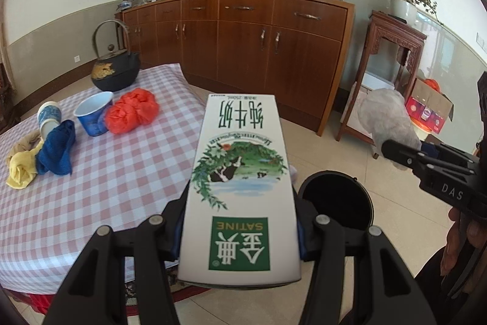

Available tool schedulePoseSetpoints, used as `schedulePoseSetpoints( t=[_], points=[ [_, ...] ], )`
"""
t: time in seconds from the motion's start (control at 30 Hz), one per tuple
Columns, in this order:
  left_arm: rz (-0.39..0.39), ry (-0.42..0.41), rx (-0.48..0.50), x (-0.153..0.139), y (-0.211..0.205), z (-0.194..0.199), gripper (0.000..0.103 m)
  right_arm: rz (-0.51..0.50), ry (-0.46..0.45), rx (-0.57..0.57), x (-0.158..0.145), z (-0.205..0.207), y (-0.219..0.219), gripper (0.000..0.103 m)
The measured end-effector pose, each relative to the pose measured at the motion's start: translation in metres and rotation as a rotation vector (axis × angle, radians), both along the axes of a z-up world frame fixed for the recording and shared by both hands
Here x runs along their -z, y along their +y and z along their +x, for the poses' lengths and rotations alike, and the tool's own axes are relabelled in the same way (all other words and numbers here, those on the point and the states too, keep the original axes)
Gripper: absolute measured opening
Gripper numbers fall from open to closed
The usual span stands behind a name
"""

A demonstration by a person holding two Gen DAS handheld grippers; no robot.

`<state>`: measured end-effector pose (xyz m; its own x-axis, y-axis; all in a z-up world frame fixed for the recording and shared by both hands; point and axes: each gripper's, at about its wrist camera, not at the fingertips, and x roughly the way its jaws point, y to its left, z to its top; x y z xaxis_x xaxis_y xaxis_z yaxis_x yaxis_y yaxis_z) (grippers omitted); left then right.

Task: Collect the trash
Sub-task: 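Carry the plastic bag with the right tool while the left tool carries the carton over the bucket, then open both tools to drop the bag and carton into the bucket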

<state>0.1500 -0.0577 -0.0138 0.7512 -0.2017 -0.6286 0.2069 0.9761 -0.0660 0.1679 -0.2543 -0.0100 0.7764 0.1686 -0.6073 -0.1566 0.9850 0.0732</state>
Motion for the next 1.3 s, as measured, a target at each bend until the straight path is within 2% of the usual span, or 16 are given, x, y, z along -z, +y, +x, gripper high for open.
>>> schedulePoseSetpoints(
  t=[0.27, 0.5, 0.8, 1.1, 1.17, 1.2, 1.23, 1.27, 1.3],
  points=[
    [0.027, 0.043, 0.148, 0.017, -0.068, 0.009, 0.055, -0.015, 0.032, 0.068, 0.021, -0.008, -0.060, 0.045],
    [0.045, 0.105, 0.244, 0.043, -0.116, 0.023, 0.055, -0.045, 0.083, 0.085, 0.045, -0.006, -0.095, 0.045],
    [0.064, 0.206, 0.333, 0.091, -0.153, 0.042, 0.055, -0.087, 0.195, 0.060, 0.094, 0.009, -0.128, 0.045],
    [0.100, 0.309, 0.370, 0.135, -0.182, 0.071, 0.055, -0.122, 0.328, -0.003, 0.152, 0.039, -0.143, 0.045],
    [0.079, 0.341, 0.382, 0.145, -0.188, 0.081, 0.057, -0.124, 0.373, -0.027, 0.170, 0.051, -0.146, 0.046],
    [0.072, 0.359, 0.379, 0.152, -0.190, 0.086, 0.069, -0.126, 0.397, -0.047, 0.179, 0.057, -0.146, 0.046],
    [0.088, 0.355, 0.347, 0.160, -0.189, 0.091, 0.089, -0.140, 0.422, -0.060, 0.191, 0.064, -0.147, 0.057],
    [0.106, 0.355, 0.317, 0.166, -0.185, 0.093, 0.095, -0.169, 0.448, -0.045, 0.205, 0.071, -0.150, 0.085],
    [0.113, 0.369, 0.295, 0.172, -0.181, 0.094, 0.097, -0.195, 0.460, -0.022, 0.216, 0.074, -0.154, 0.099]
  ],
)
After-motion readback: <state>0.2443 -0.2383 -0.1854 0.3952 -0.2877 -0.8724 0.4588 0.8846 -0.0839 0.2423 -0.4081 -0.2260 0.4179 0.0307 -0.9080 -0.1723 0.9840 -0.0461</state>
